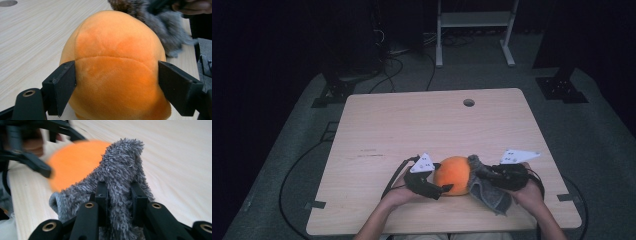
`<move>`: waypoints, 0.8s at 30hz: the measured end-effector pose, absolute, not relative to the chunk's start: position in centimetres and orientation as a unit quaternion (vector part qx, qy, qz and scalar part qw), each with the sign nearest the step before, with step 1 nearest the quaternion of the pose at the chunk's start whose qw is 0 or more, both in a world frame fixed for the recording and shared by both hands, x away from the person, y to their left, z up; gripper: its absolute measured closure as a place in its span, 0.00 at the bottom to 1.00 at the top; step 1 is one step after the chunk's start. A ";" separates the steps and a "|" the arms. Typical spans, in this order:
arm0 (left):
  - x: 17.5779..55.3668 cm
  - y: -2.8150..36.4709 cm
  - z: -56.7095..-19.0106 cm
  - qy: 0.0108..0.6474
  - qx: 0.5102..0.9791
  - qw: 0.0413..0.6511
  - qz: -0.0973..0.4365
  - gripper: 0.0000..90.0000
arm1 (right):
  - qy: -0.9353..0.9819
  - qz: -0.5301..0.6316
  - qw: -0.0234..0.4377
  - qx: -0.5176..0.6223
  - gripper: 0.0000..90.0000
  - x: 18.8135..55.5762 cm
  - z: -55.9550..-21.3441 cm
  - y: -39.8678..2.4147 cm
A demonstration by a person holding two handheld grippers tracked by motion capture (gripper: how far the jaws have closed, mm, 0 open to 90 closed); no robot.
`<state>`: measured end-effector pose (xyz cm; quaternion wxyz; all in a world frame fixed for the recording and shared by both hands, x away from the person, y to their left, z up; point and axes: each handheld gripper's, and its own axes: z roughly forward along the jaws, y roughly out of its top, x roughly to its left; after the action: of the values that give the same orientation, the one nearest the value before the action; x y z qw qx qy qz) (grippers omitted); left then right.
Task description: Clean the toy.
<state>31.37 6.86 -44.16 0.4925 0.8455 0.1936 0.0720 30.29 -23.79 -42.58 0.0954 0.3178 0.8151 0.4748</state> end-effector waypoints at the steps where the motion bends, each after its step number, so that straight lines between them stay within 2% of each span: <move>1: 31.3 6.9 -44.2 0.192 0.845 0.495 0.071 0.19 | 0.814 0.473 0.089 0.327 0.80 30.5 -42.9 -24.3; 7: 31.1 7.2 -44.3 0.174 0.851 0.490 0.075 0.19 | 0.828 0.433 0.070 0.350 0.81 30.8 -44.8 -25.5; 11: 30.8 7.3 -44.3 0.165 0.855 0.485 0.080 0.19 | 0.816 0.475 0.089 0.318 0.80 29.7 -42.3 -24.8; 16: 30.4 6.9 -44.3 0.151 0.862 0.475 0.093 0.19 | 0.814 0.512 0.084 0.262 0.80 28.8 -40.3 -22.5; 19: 30.5 7.1 -44.4 0.157 0.860 0.478 0.087 0.19 | 0.821 0.491 0.087 0.277 0.80 29.6 -41.5 -22.5; 24: 30.7 7.4 -44.6 0.160 0.856 0.485 0.079 0.19 | 0.824 0.447 0.078 0.339 0.80 30.9 -44.0 -25.2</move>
<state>30.70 7.36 -44.62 0.4854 0.8559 0.1598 0.0794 30.89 -25.23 -43.99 0.0784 0.3395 0.8236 0.4475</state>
